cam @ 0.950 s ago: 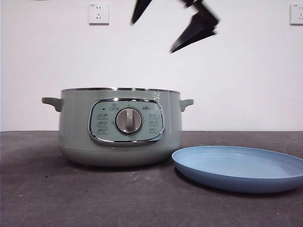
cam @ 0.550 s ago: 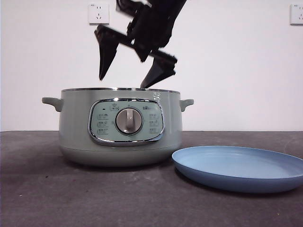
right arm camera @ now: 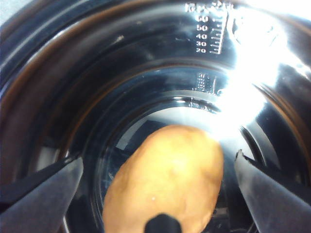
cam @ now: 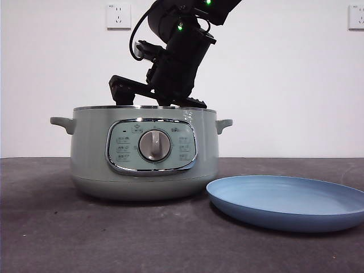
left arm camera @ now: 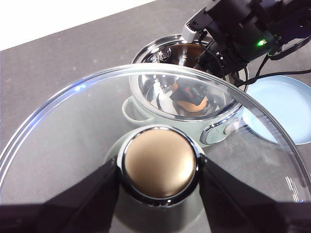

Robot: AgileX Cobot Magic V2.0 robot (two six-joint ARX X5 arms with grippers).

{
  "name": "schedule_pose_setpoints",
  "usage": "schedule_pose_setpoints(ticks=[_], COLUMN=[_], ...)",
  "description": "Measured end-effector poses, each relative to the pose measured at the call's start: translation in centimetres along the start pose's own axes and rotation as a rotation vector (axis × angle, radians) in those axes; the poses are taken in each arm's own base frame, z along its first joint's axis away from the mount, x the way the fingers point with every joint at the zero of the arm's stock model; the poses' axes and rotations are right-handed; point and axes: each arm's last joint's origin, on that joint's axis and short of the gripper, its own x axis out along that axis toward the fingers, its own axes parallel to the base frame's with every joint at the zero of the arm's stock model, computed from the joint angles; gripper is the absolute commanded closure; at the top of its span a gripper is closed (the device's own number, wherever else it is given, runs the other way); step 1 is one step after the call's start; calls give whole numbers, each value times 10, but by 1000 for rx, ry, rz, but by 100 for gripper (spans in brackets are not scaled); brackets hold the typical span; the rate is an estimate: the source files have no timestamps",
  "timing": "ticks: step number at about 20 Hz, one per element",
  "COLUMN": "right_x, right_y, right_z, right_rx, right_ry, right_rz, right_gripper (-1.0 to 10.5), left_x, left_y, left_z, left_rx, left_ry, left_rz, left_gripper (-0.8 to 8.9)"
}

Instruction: Take the potato out from the steamer,put the potato on the plate,close the lid

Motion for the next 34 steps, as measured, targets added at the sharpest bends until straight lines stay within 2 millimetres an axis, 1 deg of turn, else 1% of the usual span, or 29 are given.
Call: schedule_pose_setpoints(ticks=[2, 6, 8, 9, 10, 14, 16, 17, 19, 21, 24, 27, 29, 31, 32, 34], right_x=[1, 12, 15, 15, 15, 11, -8, -25, -67, -109, -165, -210, -233, -247, -248, -245], right_y=[0, -2, -2, -1, -1, -1, 1, 3, 6, 7, 5, -3, -8, -13, -15, -20], right_z=[-1, -9, -10, -10, -10, -8, 0, 8, 19, 24, 18, 6, -1, -11, -19, -36], right_rx=[4, 6, 10, 9, 9, 8, -3, -11, -24, -53, -99, -114, -108, -101, -101, -94], right_ry=[4, 62, 70, 68, 64, 58, 16, -21, -81, -115, -94, -55, -39, -49, -37, -17], right_rz=[-1, -9, -10, -9, -8, -7, -1, 4, 11, -3, -57, -83, -101, -119, -126, -132], right_gripper=[393, 556, 762, 895, 969, 958, 959, 959, 959, 959, 959, 959, 960, 960, 960, 960], left_x=[0, 0, 0, 0, 0, 0, 0, 0, 0, 0, 2, 9, 14, 17, 19, 23], left_y=[0, 0, 0, 0, 0, 0, 0, 0, 0, 0, 0, 0, 0, 0, 0, 0], left_z=[0, 0, 0, 0, 0, 0, 0, 1, 2, 4, 5, 11, 15, 17, 18, 20], left_rx=[0, 0, 0, 0, 0, 0, 0, 0, 1, 2, 3, 3, 4, 5, 5, 5], left_ry=[0, 0, 0, 0, 0, 0, -3, -7, -25, -36, -39, -47, -57, -58, -55, -53], left_rz=[0, -2, -3, -3, -2, -3, -2, -2, -1, 0, -31, -52, -75, -103, -110, -117], left_gripper=[825, 825, 825, 825, 825, 825, 825, 825, 825, 825, 825, 825, 825, 825, 825, 825])
